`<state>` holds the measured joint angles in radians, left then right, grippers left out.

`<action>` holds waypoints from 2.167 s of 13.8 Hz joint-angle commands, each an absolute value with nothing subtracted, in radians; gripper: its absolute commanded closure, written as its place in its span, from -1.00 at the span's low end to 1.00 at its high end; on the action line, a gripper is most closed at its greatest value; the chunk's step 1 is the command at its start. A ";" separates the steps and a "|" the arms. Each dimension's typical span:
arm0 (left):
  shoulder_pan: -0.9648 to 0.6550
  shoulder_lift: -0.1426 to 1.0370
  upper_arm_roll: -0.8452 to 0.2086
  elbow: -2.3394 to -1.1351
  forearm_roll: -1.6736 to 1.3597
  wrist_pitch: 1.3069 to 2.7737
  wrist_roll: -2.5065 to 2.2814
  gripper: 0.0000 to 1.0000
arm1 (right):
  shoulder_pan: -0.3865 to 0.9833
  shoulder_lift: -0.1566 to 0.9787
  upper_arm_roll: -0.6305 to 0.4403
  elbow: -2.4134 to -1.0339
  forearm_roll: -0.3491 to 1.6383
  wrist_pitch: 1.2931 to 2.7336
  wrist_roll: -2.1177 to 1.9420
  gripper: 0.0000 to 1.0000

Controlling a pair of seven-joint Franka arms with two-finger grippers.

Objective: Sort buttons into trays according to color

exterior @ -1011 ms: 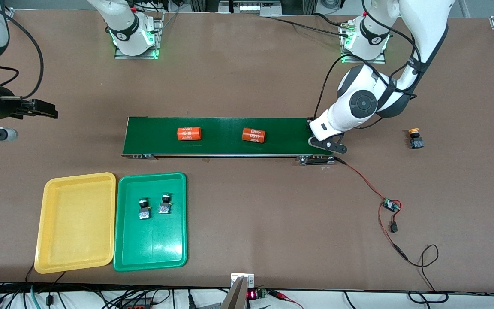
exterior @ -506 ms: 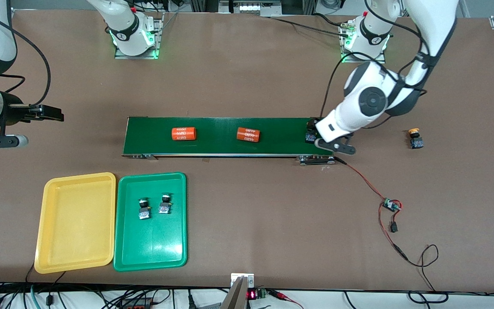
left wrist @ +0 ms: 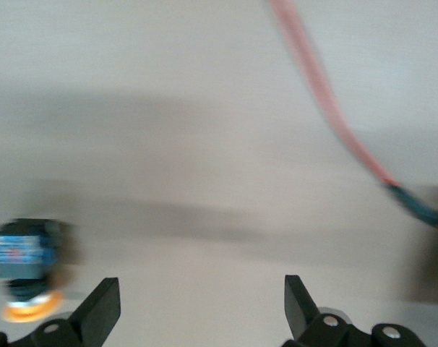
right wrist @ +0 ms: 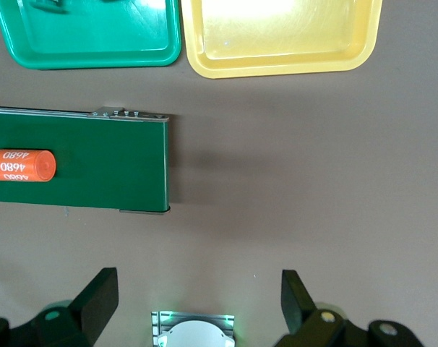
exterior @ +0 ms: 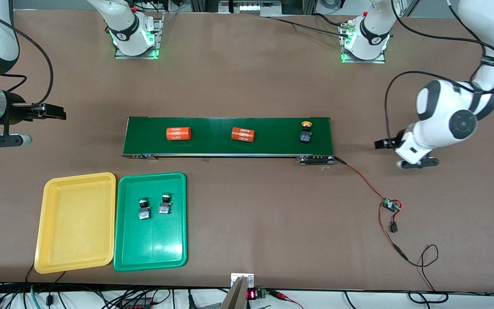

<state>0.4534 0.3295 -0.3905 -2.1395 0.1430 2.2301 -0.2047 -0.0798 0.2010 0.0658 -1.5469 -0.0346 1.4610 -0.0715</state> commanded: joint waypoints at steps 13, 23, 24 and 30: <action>0.660 0.456 -0.362 -2.152 0.360 2.313 -0.069 -1.00 | -0.083 -0.053 0.074 -1.981 -0.005 1.721 -0.078 -1.00; 0.663 0.460 -0.367 -2.152 0.397 2.281 -0.028 1.00 | -0.078 -0.112 0.077 -2.089 0.020 1.853 -0.077 -1.00; 0.663 0.443 -0.376 -2.148 0.397 2.269 -0.011 1.00 | -0.069 -0.112 0.077 -2.088 0.024 1.858 -0.074 -1.00; 0.566 0.339 -0.555 -2.102 0.382 2.230 0.001 1.00 | -0.064 -0.112 0.078 -2.089 0.026 1.853 -0.069 -1.00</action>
